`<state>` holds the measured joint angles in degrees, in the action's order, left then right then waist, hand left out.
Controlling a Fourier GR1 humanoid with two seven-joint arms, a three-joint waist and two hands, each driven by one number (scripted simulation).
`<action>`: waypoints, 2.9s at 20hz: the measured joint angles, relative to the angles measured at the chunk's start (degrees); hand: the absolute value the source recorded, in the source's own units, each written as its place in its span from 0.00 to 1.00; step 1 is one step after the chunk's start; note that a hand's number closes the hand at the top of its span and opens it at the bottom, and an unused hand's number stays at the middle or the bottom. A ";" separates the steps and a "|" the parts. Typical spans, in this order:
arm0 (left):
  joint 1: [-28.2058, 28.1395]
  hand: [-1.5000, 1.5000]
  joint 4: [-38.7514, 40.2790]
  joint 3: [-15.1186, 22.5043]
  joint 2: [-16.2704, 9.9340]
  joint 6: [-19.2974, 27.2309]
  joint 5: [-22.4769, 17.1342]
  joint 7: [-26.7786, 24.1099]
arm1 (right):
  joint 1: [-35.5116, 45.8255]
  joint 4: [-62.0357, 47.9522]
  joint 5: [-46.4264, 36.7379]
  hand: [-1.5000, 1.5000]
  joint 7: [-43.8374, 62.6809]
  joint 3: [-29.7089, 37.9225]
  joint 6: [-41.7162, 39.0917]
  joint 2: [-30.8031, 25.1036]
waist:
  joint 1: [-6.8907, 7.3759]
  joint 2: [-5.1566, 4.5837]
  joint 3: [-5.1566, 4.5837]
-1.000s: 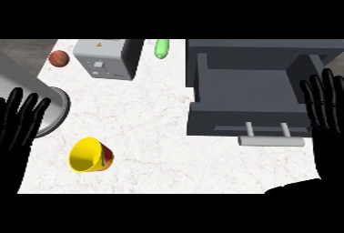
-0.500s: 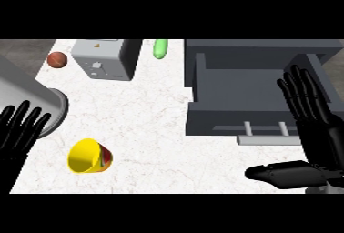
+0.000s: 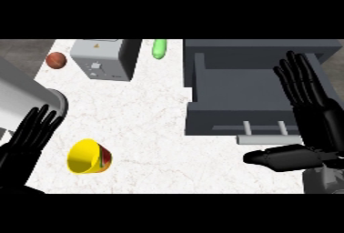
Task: Pick up the cup, place it into the drawer and close the drawer
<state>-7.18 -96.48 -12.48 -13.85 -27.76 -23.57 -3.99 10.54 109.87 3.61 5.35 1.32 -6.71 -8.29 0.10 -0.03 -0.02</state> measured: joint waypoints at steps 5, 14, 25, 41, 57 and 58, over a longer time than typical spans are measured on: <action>2.45 0.00 10.78 -1.82 -0.52 -1.45 5.78 -6.79 | 0.02 -2.12 0.23 0.00 -2.42 1.38 -1.08 -0.35 | -0.14 -0.03 -0.01; 7.74 0.00 32.72 -2.29 -1.13 -1.88 16.25 -21.96 | 1.93 -1.27 2.01 0.00 -0.04 3.68 -2.22 -1.67 | -0.31 -0.02 -0.02; 19.30 0.00 65.12 -2.17 -4.39 3.85 26.37 -41.73 | 3.49 -2.19 2.47 0.00 0.73 4.48 -2.72 -1.87 | -0.73 -0.19 -0.10; 26.34 0.00 79.98 -0.71 -2.90 8.57 29.64 -51.65 | 5.39 -2.61 2.89 0.00 1.74 4.85 -3.02 -2.16 | -1.08 -0.39 -0.19; 29.84 1.00 78.84 0.68 0.87 7.93 29.34 -54.24 | 5.43 -3.58 3.52 0.00 1.99 6.23 -4.16 -3.66 | -1.18 -0.40 -0.22; 29.64 1.00 78.24 0.44 0.85 9.36 29.36 -55.23 | 5.40 -3.15 3.65 0.00 2.30 6.20 -4.15 -3.66 | -1.17 -0.38 -0.21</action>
<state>22.46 -18.24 -12.04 -13.01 -18.40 5.79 -59.22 15.94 106.72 7.26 7.65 7.52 -10.86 -11.95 -1.08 -0.41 -0.23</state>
